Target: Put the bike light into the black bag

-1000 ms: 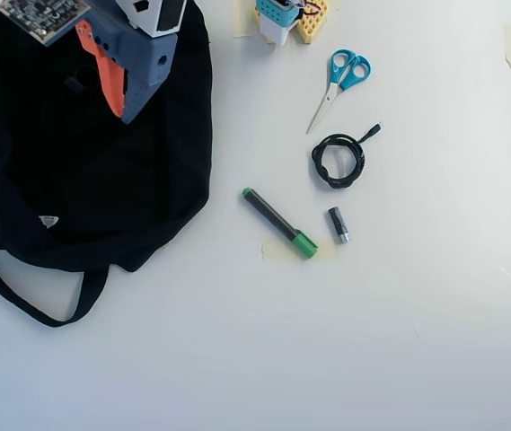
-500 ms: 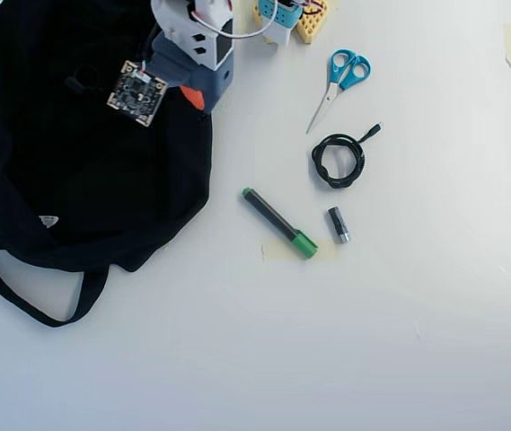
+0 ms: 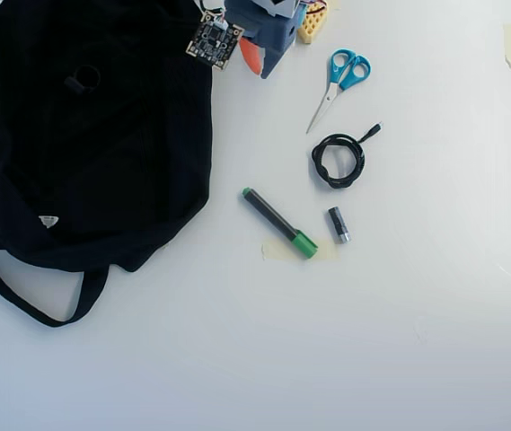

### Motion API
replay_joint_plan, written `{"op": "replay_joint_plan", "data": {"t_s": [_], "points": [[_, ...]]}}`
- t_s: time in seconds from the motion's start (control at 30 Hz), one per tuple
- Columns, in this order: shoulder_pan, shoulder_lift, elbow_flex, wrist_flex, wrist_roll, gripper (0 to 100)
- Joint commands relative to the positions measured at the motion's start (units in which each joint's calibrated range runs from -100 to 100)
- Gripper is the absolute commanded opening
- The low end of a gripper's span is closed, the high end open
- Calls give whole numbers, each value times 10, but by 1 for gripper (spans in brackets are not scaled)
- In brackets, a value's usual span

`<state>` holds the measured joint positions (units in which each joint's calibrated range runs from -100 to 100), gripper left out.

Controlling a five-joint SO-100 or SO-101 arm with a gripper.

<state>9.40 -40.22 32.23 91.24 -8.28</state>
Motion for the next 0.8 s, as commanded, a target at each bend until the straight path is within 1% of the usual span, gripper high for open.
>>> {"op": "replay_joint_plan", "data": {"t_s": [0.0, 0.23, 0.53, 0.63, 0.77], "points": [[-12, -59, 29, -35, -3, 2], [-55, -140, 115, -71, -5, 2], [-58, -334, 338, -168, 2, 2], [-58, -399, 411, -191, 19, 2], [-57, -472, 481, -192, 39, 2]]}}
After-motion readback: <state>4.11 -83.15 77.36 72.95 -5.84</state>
